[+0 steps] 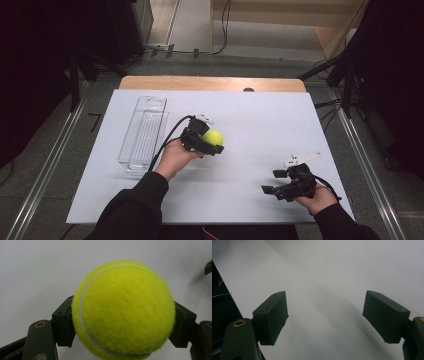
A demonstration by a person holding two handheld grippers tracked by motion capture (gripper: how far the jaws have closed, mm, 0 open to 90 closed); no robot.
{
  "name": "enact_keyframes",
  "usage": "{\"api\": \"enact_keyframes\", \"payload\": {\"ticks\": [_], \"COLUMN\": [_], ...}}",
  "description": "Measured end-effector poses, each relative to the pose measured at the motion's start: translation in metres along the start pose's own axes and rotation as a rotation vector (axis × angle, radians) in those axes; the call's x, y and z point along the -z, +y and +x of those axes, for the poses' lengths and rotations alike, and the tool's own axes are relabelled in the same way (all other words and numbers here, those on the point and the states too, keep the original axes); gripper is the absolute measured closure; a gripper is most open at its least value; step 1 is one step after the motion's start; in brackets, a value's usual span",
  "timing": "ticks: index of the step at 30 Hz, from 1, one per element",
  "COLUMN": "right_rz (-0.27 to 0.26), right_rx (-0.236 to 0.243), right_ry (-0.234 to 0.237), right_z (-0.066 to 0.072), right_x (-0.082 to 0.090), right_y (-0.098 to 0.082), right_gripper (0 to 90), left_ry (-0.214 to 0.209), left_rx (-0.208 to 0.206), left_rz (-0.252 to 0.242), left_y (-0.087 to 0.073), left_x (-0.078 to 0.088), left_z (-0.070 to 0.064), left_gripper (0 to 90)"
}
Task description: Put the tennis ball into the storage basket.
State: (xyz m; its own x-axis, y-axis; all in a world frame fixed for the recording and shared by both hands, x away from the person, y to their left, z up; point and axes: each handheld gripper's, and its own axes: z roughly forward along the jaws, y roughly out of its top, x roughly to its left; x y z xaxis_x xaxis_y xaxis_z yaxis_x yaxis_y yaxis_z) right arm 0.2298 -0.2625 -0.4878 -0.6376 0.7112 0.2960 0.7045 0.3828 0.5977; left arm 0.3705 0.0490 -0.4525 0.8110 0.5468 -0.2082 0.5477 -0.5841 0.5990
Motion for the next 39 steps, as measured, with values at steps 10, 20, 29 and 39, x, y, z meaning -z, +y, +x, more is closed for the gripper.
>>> {"api": "enact_keyframes", "payload": {"ticks": [10, 20, 29, 39], "right_rz": [-0.001, -0.004, 0.001, -0.005], "right_rx": [0.002, 0.001, 0.004, 0.003], "right_ry": [-0.001, -0.001, -0.001, -0.002], "right_z": [0.000, 0.001, 0.001, 0.001], "right_x": [0.000, 0.000, 0.000, 0.000], "right_y": [0.000, 0.000, 0.000, 0.000], "right_gripper": [18.2, 18.2, 18.2, 18.2], "left_ry": [0.006, -0.011, -0.021, -0.032], "left_rx": [-0.019, -0.008, -0.002, -0.003], "left_rz": [0.005, 0.004, 0.007, 0.011], "left_y": [0.002, 0.004, 0.007, 0.010], "left_x": [0.009, 0.019, 0.026, 0.036], "left_z": [-0.001, 0.000, 0.001, 0.002], "left_gripper": [25.6, 25.5, 25.6, 25.5]}}
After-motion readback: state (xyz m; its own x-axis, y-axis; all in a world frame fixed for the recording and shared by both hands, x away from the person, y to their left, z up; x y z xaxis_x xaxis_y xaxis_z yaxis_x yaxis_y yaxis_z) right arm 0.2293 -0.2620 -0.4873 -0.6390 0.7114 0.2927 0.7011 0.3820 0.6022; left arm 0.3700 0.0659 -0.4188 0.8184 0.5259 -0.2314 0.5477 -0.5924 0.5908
